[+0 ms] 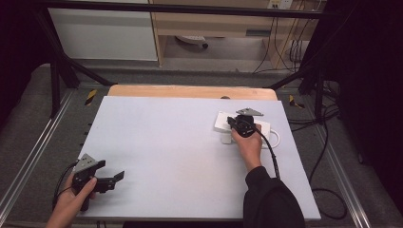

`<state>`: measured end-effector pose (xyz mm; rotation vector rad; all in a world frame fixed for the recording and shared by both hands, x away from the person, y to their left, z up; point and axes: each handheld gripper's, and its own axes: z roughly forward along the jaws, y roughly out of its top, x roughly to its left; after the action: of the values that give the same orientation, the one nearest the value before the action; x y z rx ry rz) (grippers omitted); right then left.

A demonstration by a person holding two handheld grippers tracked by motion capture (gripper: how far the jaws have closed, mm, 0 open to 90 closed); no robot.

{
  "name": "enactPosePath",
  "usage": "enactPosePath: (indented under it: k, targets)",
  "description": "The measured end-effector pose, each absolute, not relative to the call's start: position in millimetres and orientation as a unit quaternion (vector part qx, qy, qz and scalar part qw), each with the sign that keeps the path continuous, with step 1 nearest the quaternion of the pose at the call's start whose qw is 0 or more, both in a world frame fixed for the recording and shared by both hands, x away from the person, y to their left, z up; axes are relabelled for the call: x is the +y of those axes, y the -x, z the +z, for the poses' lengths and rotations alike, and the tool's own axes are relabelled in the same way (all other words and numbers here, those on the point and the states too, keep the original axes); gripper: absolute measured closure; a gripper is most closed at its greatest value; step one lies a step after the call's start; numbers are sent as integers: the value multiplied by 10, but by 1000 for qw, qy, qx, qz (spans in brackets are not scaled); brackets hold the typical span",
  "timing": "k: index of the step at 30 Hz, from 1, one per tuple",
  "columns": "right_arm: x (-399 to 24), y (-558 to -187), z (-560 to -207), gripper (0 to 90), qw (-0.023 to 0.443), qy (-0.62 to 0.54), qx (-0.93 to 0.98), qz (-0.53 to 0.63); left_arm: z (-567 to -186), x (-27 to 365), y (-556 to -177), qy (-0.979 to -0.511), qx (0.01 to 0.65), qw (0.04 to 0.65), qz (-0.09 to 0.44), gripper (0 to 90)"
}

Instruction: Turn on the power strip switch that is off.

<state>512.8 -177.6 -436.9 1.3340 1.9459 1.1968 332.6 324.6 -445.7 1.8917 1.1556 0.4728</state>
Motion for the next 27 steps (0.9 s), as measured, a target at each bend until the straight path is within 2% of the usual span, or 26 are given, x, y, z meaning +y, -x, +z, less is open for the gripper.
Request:
enactPosePath:
  k: [27]
  targets:
    - [-1810,-5073,-4449,900,249,-489,720,426,-4460,3244,-3325,-758,460,422,187,81]
